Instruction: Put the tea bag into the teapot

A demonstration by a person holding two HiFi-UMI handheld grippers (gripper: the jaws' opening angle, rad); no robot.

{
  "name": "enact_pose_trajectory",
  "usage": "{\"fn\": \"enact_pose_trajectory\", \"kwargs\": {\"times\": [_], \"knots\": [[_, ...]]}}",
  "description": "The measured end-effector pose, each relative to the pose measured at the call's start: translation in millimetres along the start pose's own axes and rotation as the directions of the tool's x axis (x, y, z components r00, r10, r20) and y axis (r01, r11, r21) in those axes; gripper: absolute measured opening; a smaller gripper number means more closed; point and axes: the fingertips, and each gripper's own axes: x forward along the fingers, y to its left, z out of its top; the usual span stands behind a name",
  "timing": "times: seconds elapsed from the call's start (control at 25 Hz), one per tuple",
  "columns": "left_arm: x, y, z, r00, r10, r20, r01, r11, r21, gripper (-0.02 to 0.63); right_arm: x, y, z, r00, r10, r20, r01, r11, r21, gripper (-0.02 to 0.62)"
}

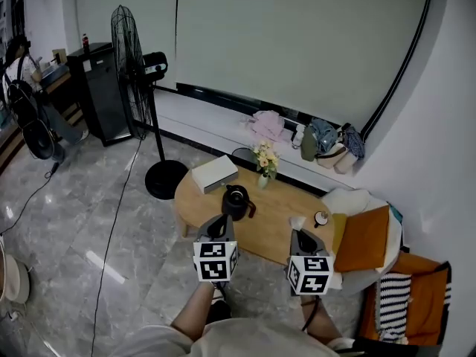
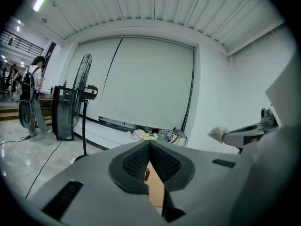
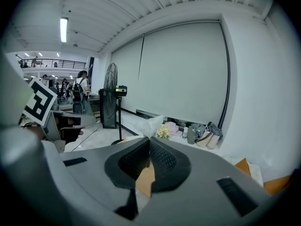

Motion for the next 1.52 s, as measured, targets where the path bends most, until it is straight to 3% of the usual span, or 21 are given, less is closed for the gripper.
{"fn": "enact_pose_trajectory", "kwargs": {"times": [0.52,0.88,1.24,1.52], "knots": [[85.5,57.9,45.0,0.999,0.024,0.022,-0.024,1.0,-0.017,0.015,107.2,-2.3,59.3,1.0,0.008,0.021,-0.007,0.999,-0.044,0.034],[101.1,67.9,9.5,0.994,0.068,-0.087,-0.07,0.997,-0.016,0.015,153.1,-6.6,33.0,0.996,0.065,-0.061,-0.064,0.998,0.023,0.034],[105.0,82.2,12.3,0.981,0.171,-0.095,-0.174,0.984,-0.024,0.015,185.9,7.9,41.3,0.98,0.189,-0.065,-0.19,0.982,-0.002,0.034],[111.1,83.7,-25.5,0.964,0.234,-0.128,-0.241,0.97,-0.036,0.015,204.0,12.6,10.2,0.962,0.253,-0.106,-0.255,0.967,0.001,0.034]]}}
